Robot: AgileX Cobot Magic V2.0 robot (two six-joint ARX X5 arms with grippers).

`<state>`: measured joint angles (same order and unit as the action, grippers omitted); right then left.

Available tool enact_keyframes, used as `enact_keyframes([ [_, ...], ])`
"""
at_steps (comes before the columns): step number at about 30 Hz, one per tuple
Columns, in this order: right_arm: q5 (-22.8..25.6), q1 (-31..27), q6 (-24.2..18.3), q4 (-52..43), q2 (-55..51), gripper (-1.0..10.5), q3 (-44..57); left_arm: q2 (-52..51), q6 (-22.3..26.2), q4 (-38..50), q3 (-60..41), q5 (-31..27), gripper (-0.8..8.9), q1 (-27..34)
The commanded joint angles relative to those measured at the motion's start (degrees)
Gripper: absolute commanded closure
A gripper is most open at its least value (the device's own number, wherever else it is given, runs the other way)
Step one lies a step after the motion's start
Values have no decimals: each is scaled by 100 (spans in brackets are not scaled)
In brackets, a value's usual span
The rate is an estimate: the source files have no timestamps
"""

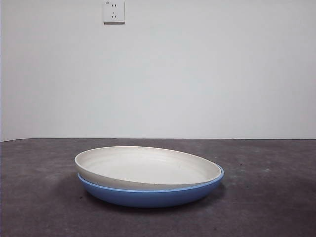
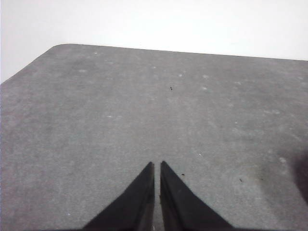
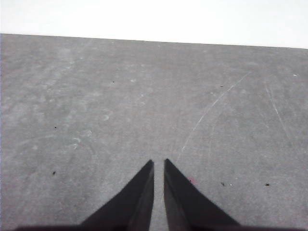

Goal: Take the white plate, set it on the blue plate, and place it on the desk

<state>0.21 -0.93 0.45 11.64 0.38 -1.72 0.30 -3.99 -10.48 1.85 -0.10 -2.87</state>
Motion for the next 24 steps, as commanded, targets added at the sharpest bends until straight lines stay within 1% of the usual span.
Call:
enact_keyframes([
  [1, 26, -7, 92, -28, -17, 914, 55, -11, -13, -24, -116, -13, 793, 2],
  [24, 24, -7, 197, -39, -17, 914, 57, -11, -13, -24, -116, -13, 793, 2],
])
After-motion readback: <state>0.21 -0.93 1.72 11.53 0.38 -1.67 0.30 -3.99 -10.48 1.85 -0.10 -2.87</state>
